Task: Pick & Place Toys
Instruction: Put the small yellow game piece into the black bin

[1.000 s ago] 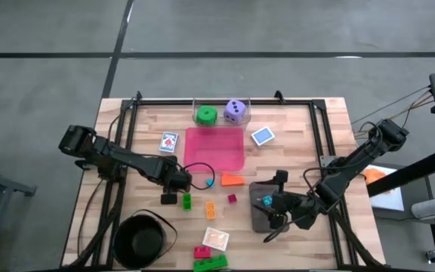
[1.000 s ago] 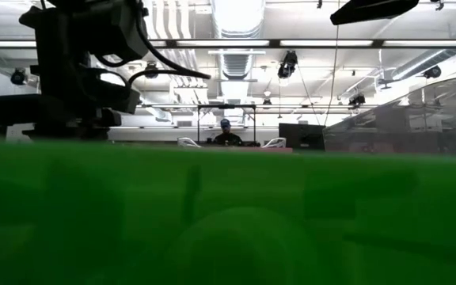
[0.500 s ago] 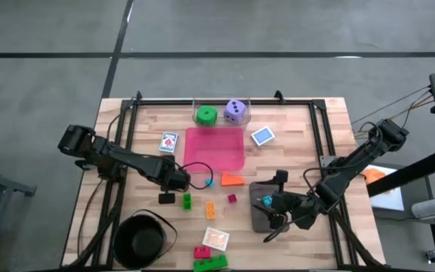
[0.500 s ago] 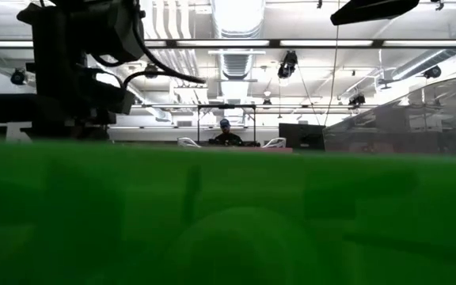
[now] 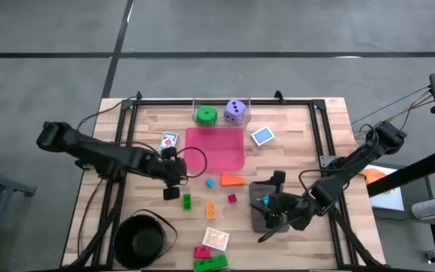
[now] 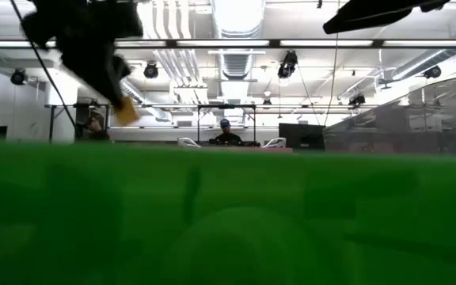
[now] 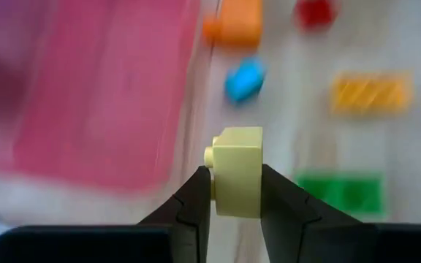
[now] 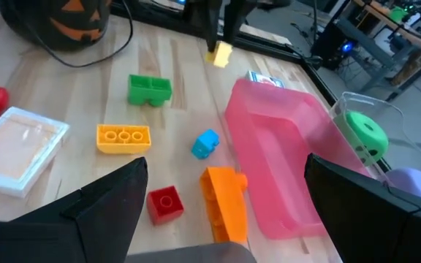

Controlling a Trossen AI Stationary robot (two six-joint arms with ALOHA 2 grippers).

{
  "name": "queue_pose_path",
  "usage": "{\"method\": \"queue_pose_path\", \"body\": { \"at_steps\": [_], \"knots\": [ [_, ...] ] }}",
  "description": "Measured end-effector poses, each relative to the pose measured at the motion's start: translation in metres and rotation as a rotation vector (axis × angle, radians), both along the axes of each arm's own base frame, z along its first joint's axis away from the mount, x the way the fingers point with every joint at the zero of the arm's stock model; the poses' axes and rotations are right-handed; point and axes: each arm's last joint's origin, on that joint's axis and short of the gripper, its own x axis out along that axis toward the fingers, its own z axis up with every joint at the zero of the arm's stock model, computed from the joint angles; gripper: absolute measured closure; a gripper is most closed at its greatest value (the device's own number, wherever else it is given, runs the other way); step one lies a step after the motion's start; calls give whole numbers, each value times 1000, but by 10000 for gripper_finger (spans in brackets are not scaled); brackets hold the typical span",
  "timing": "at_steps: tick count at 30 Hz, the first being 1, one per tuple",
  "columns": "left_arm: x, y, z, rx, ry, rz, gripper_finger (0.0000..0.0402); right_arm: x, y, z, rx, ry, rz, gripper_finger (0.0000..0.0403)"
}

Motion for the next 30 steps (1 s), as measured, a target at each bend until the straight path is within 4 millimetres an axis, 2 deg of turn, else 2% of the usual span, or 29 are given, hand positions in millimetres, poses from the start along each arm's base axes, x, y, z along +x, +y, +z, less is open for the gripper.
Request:
{"method": "queue_pose_path", "body": {
  "at_steps": [5,11,15,21,30],
  "knots": [
    [7,-2,15,3,-285,-73,315,11,-2,-2,5,-54,-5,35],
    [15,-3,11,54,-465,-135,314,22,-10,-12,34,-222,68,35],
    [20,-4,5,93,-562,-148,314,24,-26,-21,78,-346,115,35],
    [29,-6,-3,121,-746,-166,314,25,-55,-37,141,-395,106,35],
    [54,-9,-13,160,-823,-181,314,35,-82,-30,184,-465,137,35]
  ]
}}
